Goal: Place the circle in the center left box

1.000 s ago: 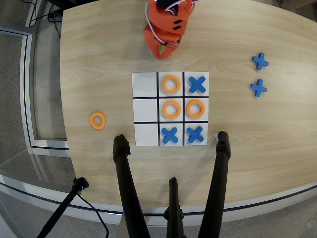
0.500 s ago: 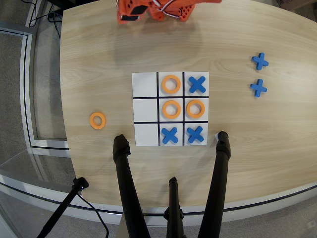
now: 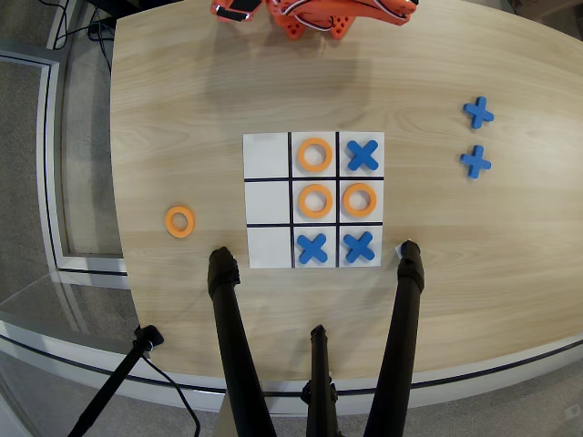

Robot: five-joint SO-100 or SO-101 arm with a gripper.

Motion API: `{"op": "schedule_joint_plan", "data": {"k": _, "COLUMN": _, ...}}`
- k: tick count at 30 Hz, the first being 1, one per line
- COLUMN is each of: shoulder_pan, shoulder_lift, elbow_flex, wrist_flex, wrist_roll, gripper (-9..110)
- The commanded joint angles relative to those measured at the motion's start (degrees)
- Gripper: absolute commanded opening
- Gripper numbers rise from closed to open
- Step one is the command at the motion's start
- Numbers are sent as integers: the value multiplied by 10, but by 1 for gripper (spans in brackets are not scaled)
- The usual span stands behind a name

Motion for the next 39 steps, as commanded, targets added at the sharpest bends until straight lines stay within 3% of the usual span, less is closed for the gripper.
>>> {"op": "schedule_joint_plan", "data": {"k": 1, "shoulder_pan": 5, "shoulder_lift": 11, "elbow_flex": 33, "wrist_flex": -9, "wrist_roll": 1, "gripper": 0}}
{"op": "schedule_joint_plan", "data": {"k": 39, "shoulder_pan": 5, "shoulder_lift": 11, "elbow_flex": 33, "wrist_flex": -4, "wrist_roll": 2, "gripper": 0}}
